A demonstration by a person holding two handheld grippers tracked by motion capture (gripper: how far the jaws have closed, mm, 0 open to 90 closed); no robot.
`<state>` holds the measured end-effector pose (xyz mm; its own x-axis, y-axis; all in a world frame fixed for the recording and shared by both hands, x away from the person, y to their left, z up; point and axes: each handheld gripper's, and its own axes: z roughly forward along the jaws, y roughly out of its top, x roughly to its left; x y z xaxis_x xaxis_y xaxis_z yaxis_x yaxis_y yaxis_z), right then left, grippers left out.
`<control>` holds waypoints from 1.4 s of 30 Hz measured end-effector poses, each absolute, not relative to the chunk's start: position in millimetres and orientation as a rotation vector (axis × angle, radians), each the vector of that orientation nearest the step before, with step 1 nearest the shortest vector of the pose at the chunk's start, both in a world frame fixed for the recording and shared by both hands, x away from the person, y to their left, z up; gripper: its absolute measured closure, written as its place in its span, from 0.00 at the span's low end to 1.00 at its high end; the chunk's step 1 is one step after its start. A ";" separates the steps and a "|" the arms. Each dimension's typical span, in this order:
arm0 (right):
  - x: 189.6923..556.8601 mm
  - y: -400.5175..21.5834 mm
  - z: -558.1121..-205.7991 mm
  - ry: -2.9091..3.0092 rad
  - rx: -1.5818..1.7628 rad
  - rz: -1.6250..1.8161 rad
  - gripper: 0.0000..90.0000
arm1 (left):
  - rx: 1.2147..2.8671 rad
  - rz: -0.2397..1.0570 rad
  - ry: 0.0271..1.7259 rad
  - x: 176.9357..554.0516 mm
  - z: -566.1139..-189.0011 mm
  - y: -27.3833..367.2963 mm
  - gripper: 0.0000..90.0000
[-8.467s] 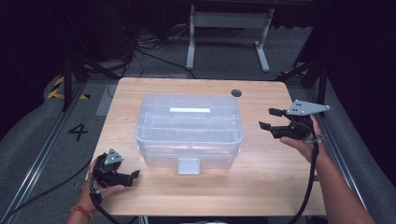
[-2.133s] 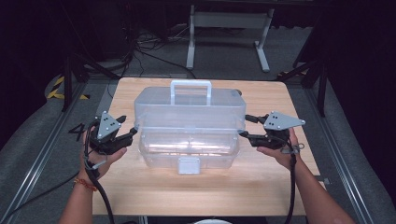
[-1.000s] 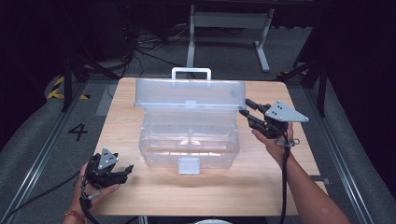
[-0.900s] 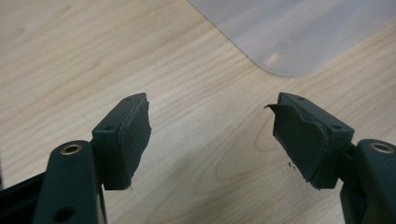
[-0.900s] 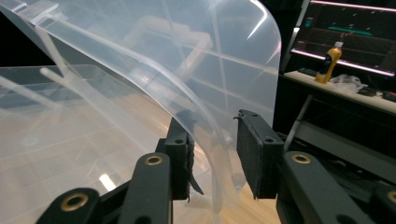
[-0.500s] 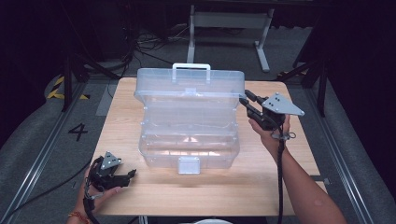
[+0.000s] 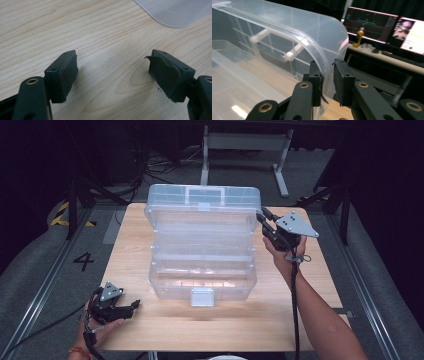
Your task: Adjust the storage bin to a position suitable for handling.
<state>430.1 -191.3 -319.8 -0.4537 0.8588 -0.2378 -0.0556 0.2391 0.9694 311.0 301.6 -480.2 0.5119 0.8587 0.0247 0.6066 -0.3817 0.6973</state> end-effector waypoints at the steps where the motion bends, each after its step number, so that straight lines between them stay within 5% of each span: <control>1: 432.4 -187.5 -318.8 1.635 0.767 1.319 0.88 | 2.122 0.520 1.182 311.0 -480.3 301.3 0.26; 42: 487.9 -185.2 -299.7 1.714 0.798 1.244 0.93 | 2.118 0.470 1.183 314.0 -480.8 298.7 0.26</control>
<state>487.9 -185.2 -299.7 -0.4347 0.8607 -0.2651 0.0144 0.3009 0.9535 314.0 298.7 -480.8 0.5267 0.8501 -0.0065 0.6134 -0.3747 0.6952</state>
